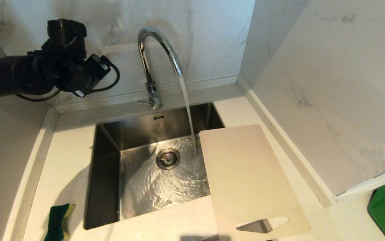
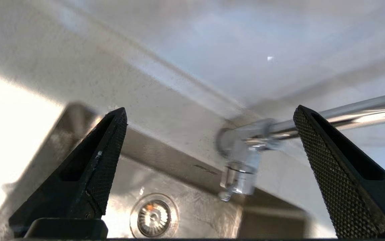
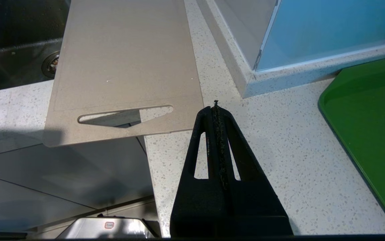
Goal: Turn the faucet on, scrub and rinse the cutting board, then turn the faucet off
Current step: Pick up the cleaning cloth
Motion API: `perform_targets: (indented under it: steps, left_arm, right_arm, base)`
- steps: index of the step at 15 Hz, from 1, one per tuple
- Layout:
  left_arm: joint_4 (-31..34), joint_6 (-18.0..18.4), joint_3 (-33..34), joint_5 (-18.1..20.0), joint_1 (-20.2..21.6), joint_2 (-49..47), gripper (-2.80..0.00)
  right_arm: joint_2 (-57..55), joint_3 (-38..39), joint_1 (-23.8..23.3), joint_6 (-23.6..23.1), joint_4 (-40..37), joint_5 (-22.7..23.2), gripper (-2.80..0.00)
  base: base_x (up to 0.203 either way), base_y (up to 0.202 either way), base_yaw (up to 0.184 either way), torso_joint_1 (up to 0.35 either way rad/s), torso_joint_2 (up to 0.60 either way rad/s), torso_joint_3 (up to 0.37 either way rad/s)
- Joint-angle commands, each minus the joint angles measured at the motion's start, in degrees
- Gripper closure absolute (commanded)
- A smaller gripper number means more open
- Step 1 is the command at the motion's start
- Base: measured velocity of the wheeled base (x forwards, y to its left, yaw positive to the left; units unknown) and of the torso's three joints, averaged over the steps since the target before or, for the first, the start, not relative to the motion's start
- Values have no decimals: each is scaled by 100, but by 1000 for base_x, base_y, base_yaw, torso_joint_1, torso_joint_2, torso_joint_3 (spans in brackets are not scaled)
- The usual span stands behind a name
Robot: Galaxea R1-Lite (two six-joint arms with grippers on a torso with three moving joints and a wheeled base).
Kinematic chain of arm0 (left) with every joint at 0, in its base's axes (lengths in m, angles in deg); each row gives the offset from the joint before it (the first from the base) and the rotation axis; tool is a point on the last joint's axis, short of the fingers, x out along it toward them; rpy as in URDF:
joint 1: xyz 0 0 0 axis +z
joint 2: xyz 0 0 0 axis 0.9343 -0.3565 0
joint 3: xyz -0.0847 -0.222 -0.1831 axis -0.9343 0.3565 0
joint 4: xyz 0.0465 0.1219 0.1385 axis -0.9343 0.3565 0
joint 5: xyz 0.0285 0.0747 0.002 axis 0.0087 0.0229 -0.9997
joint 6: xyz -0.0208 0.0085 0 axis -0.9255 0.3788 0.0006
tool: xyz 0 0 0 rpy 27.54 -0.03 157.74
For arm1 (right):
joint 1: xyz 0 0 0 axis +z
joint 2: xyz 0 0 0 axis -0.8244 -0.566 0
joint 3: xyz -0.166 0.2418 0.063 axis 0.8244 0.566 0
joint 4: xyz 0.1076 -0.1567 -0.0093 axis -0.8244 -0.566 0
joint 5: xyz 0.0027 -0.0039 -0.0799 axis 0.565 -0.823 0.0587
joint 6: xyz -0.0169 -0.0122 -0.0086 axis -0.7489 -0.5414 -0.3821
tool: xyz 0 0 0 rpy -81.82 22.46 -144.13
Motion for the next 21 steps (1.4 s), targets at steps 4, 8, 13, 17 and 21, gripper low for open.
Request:
perform_targets:
  steps: [4,8,13,17,21]
  left_arm:
    - [584,41,54,289,86,1050,-280]
    - [1043,23,57,298,-18,1364,0]
    - [1287,-129,595,294,-36,1740,0]
    - [1257,-134,1125,292,-11,2020,0]
    - [1516,459,1784,389,52,2519,0]
  right_arm:
    - [0,7,-2,1,-2,1,0]
    - [0,6,1,1,3,1,0]
    - [0,3,2,1,6,1,0]
    - [0,8,-1,1,6,1,0]
    - [0,9,0,1,7,1,0]
  base:
    - [0,0,0,0,0,0]
    - [0,0,0,0,0,0]
    - [0,0,0,0,0,0]
    - [0,0,0,0,0,0]
    - [0,0,0,0,0,0]
